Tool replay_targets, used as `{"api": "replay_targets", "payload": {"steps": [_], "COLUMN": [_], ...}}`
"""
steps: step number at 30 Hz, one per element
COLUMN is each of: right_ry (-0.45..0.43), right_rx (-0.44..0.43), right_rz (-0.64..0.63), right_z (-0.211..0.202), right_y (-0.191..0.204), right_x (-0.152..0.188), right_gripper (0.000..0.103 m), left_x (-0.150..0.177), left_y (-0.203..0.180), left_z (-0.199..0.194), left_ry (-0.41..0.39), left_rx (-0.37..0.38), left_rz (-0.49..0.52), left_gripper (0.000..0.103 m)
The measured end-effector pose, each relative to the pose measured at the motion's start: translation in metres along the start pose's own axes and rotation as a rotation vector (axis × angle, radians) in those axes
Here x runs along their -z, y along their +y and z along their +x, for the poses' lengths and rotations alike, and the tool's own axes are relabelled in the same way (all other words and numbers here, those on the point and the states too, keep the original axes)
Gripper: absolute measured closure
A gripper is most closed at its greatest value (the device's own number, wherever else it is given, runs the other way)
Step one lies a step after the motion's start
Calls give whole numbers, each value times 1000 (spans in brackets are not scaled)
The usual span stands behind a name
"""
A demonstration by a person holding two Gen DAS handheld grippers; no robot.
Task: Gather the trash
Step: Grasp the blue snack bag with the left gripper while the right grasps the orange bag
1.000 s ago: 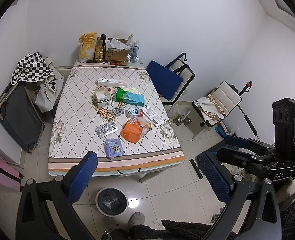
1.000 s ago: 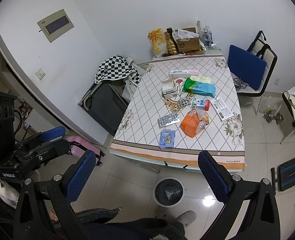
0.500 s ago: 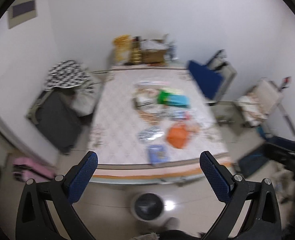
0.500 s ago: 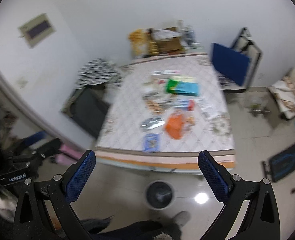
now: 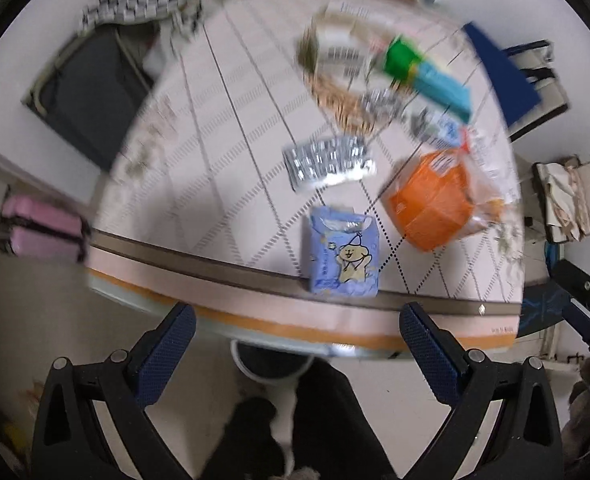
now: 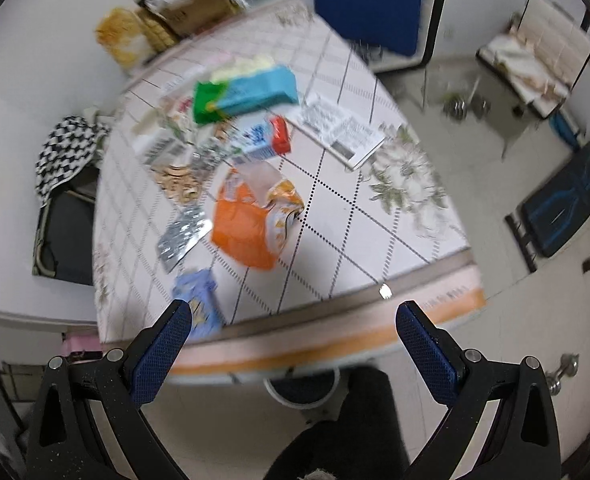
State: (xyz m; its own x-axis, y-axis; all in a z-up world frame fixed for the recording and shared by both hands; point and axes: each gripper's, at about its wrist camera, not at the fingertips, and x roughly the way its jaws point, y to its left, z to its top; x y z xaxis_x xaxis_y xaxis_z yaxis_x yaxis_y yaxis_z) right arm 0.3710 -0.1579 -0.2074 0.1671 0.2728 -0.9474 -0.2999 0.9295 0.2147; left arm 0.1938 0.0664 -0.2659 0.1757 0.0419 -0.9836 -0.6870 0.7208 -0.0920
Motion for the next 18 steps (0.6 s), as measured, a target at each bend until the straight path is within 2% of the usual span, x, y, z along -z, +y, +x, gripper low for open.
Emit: {"api": "replay_targets", "payload": {"steps": [6,8,9,13,15,18], "right_ry": [141,178,193,242,268,289], "right_rx": [-25,-39,-46,-69,-83,-89], "right_rz": [13,7,3,-3,-4,-11], "right_z": [95,117,127,158,170,181], "right_y": [0,3,5,13,17,23], "right_x": [-54,-67,-73,-88,-92,-94], "right_gripper": [0,0,0,1,8,27], "left_x": [-33,-37,-38,-37,-35,-33], "left_y": [-29,-34,-33,-26,-18,-12], "left_z": [88,108,114,124,124,120], "left_ry": [171,205,219,224,217,204], "left_rx": [-17,-34,-31,-49,-53,-72], "left_rz": [-36,-46,-54,-92,-111,-109], "left_gripper": [2,14,25,38,41,46]}}
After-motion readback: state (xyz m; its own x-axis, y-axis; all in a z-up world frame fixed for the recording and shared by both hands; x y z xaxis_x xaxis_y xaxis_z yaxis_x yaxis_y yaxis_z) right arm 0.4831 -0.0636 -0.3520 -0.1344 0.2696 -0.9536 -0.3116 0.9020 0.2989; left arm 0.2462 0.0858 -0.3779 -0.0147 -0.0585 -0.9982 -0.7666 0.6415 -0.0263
